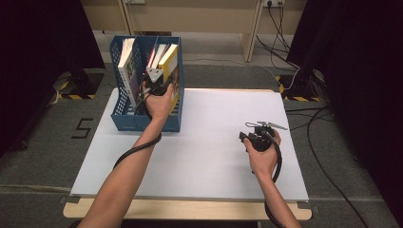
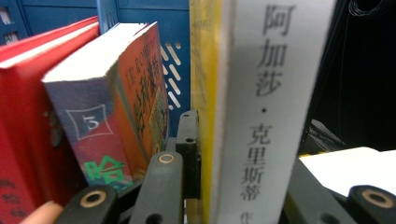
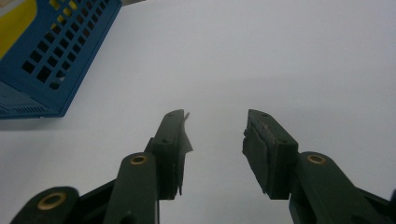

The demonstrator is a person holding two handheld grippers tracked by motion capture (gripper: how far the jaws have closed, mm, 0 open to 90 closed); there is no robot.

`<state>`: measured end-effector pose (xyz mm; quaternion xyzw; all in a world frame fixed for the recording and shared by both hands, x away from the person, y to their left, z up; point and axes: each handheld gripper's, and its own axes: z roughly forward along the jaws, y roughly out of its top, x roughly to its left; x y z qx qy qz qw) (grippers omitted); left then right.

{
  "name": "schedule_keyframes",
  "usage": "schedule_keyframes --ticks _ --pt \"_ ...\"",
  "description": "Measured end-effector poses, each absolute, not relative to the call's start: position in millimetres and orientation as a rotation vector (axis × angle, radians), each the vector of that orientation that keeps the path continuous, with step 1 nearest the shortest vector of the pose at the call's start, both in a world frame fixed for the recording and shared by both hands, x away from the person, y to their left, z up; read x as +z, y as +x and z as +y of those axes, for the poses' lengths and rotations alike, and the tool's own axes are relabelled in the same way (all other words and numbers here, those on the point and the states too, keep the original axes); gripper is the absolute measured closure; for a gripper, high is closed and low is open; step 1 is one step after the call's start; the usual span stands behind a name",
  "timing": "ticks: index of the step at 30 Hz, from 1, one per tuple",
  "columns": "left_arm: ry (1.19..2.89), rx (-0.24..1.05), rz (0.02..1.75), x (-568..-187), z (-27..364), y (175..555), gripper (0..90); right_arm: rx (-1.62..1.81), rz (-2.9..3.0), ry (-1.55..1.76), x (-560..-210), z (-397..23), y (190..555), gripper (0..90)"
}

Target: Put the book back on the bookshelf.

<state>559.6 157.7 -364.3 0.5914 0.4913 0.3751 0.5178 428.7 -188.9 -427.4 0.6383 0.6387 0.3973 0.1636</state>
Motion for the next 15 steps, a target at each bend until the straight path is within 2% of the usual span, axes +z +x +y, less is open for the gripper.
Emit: schedule_keyframes --ticks 15 --pt "1.455 0.911 1.196 -380 153 568 74.4 1.127 1.841 1.821 -432 -190 429 58.1"
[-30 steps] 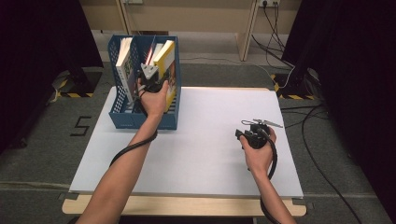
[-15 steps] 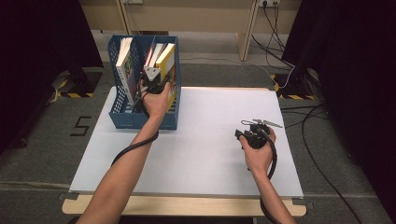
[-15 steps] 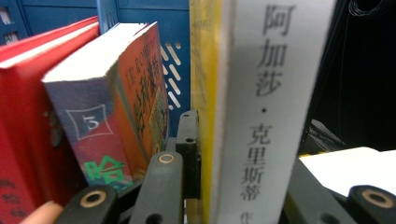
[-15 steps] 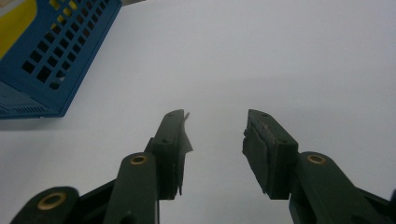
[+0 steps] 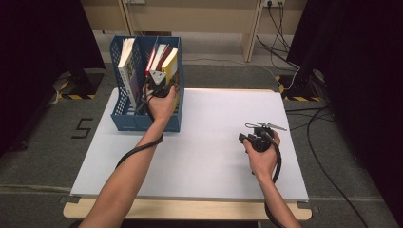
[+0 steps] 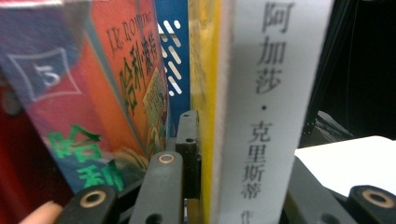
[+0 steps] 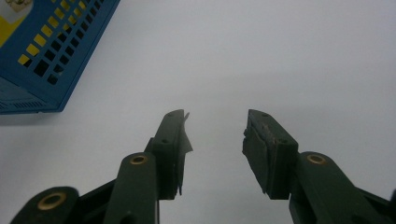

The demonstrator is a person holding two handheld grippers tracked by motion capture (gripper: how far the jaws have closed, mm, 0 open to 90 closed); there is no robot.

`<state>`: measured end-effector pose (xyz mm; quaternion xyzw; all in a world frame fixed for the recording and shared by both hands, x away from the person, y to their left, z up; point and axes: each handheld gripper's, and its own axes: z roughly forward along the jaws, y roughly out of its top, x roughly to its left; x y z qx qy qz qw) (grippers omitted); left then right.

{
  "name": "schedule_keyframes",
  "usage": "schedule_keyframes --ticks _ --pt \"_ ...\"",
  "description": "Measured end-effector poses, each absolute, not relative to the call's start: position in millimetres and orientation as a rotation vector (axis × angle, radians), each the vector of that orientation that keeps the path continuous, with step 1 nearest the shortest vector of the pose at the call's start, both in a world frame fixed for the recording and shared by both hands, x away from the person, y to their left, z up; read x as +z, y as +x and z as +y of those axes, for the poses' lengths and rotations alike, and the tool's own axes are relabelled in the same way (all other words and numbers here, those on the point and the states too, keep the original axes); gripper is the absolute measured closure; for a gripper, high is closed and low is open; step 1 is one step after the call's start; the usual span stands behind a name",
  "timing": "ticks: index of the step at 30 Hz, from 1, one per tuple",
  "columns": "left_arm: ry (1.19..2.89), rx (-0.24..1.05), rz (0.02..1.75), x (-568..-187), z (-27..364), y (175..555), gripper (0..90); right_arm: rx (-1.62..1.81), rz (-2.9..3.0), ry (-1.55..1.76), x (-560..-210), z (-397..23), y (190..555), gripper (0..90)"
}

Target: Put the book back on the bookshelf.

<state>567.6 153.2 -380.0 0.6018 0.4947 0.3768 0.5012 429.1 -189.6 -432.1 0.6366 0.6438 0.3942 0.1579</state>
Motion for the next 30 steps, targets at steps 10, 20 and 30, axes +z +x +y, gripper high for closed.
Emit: schedule_keyframes --ticks 10,20,30 --pt "1.484 0.908 1.211 -388 151 572 74.2 1.131 1.849 1.831 -435 -191 429 58.1" --pt "1.532 0.921 1.205 -395 152 573 73.9 1.133 1.846 1.837 -435 -191 428 58.1" --pt "1.607 0.899 1.211 -395 158 563 73.1 1.135 1.856 1.828 -436 -189 426 58.1"
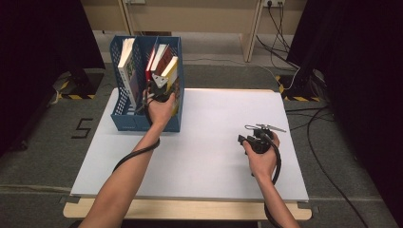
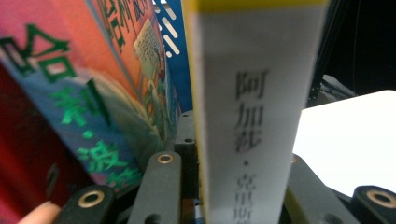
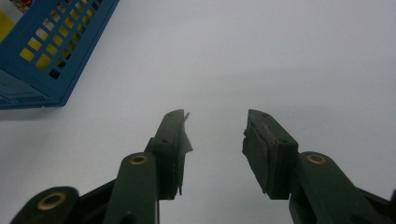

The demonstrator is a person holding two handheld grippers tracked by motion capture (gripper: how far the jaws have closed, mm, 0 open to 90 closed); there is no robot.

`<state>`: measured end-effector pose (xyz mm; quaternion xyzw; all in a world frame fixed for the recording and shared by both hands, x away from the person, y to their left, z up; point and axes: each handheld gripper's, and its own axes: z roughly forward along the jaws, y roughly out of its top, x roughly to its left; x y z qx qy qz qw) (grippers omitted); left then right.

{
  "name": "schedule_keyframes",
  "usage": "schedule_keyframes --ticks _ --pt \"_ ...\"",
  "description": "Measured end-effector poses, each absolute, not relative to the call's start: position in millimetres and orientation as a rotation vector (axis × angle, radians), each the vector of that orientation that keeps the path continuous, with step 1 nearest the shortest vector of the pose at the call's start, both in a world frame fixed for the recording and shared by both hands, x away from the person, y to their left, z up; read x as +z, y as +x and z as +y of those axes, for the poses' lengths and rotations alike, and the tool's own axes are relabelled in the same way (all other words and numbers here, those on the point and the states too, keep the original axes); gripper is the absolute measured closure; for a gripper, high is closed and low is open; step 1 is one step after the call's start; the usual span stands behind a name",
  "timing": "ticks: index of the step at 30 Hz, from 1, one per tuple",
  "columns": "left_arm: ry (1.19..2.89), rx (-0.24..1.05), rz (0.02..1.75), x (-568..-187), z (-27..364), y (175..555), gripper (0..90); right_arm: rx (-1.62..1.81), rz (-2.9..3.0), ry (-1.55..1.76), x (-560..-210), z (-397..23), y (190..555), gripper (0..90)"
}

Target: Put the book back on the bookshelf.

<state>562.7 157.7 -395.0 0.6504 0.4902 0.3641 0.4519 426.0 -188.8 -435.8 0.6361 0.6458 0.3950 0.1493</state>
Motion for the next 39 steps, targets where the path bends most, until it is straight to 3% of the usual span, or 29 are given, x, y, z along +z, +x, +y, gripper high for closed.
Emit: schedule_keyframes --ticks 25,39 --pt "1.600 0.894 1.175 -392 168 541 69.8 1.132 1.850 1.831 -437 -189 422 57.8" --pt "1.571 0.866 1.211 -390 171 526 74.0 1.128 1.853 1.833 -439 -188 421 57.8"
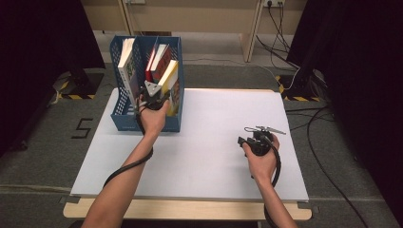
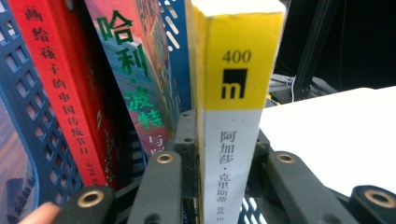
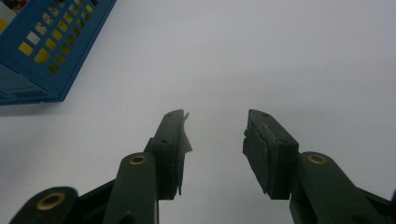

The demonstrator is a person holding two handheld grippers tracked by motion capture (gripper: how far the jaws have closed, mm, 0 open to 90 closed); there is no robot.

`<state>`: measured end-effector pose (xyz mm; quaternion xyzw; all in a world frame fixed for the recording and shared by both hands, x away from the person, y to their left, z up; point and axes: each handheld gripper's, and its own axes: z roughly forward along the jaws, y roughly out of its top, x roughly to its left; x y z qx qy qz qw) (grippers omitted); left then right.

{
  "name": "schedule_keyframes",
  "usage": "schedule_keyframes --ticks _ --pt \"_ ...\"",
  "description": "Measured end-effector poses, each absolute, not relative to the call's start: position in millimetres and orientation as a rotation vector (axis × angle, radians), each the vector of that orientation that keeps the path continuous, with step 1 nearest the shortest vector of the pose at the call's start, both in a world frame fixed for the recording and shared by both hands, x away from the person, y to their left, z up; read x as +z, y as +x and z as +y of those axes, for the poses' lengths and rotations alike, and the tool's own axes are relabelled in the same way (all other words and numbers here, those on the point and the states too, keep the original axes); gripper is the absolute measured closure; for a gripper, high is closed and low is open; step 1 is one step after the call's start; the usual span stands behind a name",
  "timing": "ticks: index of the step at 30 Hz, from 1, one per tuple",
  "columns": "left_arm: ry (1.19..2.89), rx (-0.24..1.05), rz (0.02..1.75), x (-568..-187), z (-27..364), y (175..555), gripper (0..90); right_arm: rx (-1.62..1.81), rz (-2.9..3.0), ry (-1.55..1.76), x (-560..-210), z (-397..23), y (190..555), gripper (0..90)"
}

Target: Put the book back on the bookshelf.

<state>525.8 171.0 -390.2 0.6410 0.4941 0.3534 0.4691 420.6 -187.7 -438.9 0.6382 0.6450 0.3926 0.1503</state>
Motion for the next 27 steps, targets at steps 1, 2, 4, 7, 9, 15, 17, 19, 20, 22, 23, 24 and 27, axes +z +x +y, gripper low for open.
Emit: schedule_keyframes --ticks 1,2,4,7,9,15,17,19,20,22,23,24,27 --pt "1.565 0.873 1.216 -391 171 526 74.4 1.127 1.856 1.830 -439 -188 421 57.8" --pt "1.560 0.876 1.220 -390 171 527 74.6 1.126 1.857 1.829 -440 -188 421 57.8" --pt "1.555 0.878 1.223 -391 171 529 74.9 1.125 1.856 1.835 -440 -188 420 57.8" --pt "1.550 0.880 1.223 -391 172 532 75.0 1.125 1.859 1.831 -441 -188 420 57.8" --pt "1.544 0.874 1.223 -391 173 534 75.1 1.125 1.860 1.827 -441 -188 421 57.8" --pt "1.525 0.880 1.214 -389 171 539 75.3 1.117 1.858 1.828 -441 -188 421 57.9" --pt "1.512 0.880 1.223 -389 172 542 75.2 1.118 1.854 1.831 -441 -189 421 57.9" --pt "1.501 0.883 1.225 -389 172 544 75.3 1.118 1.857 1.832 -441 -189 421 58.0" --pt "1.500 0.889 1.223 -389 171 545 75.3 1.117 1.857 1.830 -441 -189 421 58.0" --pt "1.493 0.895 1.224 -391 170 546 75.3 1.118 1.858 1.830 -441 -189 422 58.0" --pt "1.495 0.899 1.224 -392 169 547 75.2 1.115 1.858 1.829 -442 -189 422 58.0" --pt "1.493 0.897 1.222 -393 168 546 75.1 1.117 1.861 1.837 -442 -189 422 58.0" --pt "1.490 0.901 1.218 -396 166 544 74.9 1.117 1.867 1.827 -443 -188 422 58.0"
